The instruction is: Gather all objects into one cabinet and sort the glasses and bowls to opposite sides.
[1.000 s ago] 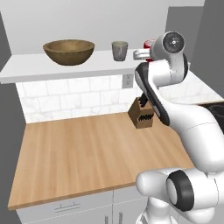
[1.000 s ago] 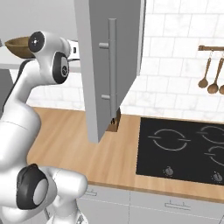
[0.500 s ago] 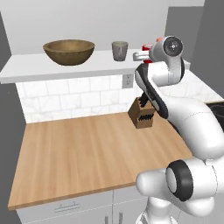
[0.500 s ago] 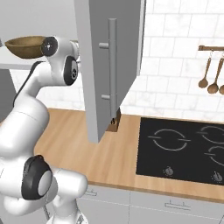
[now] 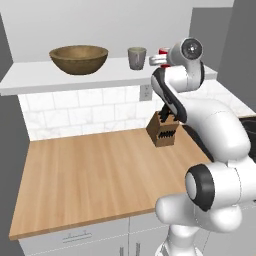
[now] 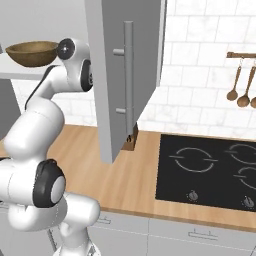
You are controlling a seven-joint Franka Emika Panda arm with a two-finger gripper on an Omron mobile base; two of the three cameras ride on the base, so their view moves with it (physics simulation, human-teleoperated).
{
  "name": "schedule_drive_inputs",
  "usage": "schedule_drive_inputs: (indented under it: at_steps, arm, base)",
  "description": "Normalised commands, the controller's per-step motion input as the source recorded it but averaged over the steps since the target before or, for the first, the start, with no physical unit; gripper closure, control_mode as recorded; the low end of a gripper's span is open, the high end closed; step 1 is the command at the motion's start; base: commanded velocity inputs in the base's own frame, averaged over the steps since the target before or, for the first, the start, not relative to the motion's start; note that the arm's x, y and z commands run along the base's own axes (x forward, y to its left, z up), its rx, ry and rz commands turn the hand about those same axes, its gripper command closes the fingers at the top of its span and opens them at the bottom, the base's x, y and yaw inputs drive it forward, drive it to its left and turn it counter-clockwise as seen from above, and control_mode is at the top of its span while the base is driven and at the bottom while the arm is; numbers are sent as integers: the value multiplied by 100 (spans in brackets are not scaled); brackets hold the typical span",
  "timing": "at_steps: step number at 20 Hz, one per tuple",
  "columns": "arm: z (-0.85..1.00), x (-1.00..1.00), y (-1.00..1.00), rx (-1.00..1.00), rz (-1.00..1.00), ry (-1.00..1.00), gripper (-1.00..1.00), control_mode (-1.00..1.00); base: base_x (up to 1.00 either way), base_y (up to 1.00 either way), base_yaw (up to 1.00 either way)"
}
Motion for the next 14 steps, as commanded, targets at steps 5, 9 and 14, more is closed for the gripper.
schedule_drive_inputs:
  at_steps: [5,9,14]
  arm:
    - [-11,23,0,0,0,0,100,-100]
    - [-3,3,0,0,0,0,-100,-100]
    - [-5,-1,0,0,0,0,-100,-100]
  base:
    - [0,0,0]
    - [0,0,0]
    - [0,0,0]
